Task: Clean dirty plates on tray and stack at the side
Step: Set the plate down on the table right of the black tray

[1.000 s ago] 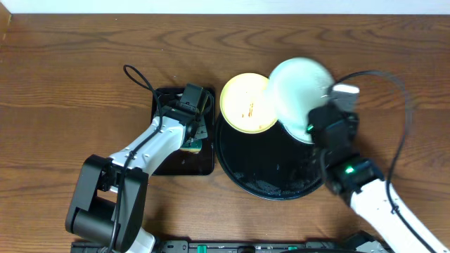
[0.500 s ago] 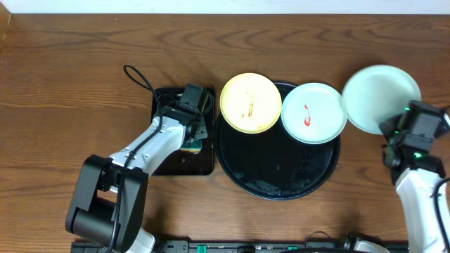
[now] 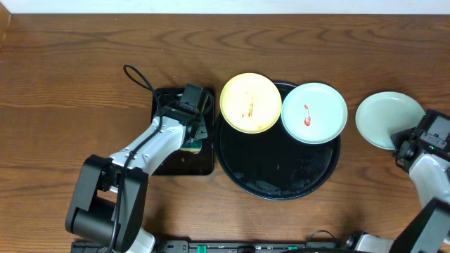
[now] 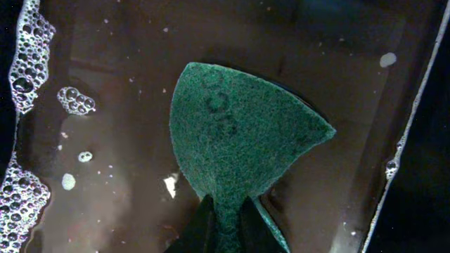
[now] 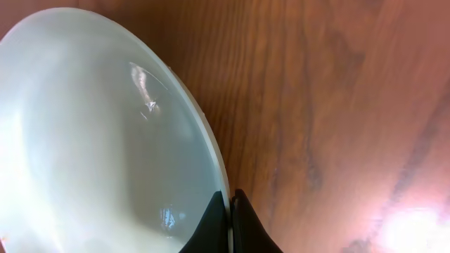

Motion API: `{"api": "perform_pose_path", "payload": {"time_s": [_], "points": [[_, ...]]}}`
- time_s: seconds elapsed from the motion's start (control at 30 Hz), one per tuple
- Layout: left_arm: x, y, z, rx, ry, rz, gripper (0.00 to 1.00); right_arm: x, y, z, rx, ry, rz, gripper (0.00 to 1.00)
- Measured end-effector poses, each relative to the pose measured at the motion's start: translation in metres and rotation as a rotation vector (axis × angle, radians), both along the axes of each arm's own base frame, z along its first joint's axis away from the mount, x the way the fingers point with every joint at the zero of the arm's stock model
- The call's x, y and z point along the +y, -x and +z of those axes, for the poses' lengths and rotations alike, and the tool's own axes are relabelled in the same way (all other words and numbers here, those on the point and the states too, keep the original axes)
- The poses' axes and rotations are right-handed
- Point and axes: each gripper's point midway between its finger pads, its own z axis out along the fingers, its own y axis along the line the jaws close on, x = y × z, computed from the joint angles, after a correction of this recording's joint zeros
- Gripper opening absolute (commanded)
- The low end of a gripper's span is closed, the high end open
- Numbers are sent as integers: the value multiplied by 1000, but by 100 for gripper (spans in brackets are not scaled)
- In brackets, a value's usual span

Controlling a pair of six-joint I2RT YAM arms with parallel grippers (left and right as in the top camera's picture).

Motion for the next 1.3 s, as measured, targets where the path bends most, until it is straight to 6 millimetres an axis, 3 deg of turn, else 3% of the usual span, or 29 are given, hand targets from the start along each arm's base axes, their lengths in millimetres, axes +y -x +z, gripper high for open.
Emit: {"api": "perform_pose_path", "payload": {"time_s": [0.07,0.1,0.17,0.2,0.23,0.47,0.5,0.53,0.7,0.83,0.93,1.17,1.3], "points": [[0,0,0,0,0,0,7,2,-5,-8,0,-20,22,1],[0,0,0,0,0,0,8,4,-7,-11,-4,-31,35,15],[0,0,0,0,0,0,7,8,-12,-13,-16,-49,54,61],[0,0,0,0,0,0,8,9,-15,-12,-29,-54,73,76],[0,0,0,0,0,0,7,10,-18,-10,-42,-56,86,80],[0,0,0,0,0,0,7,26,-41,-1,-131,-88,233,86],[0,0,0,0,0,0,7,29,-46,2,-154,-88,269,89],[0,0,0,0,0,0,7,32,-50,6,-174,-92,302,99],[0,0,0,0,0,0,7,64,-61,12,-227,-162,468,99],[0,0,0,0,0,0,7,85,-62,14,-252,-226,567,72],[0,0,0,-1,0,0,7,96,-64,16,-263,-233,632,64],[0,0,0,0,0,0,7,142,-68,13,-221,-182,874,65],[0,0,0,1,0,0,7,152,-68,7,-154,-106,928,66]]}}
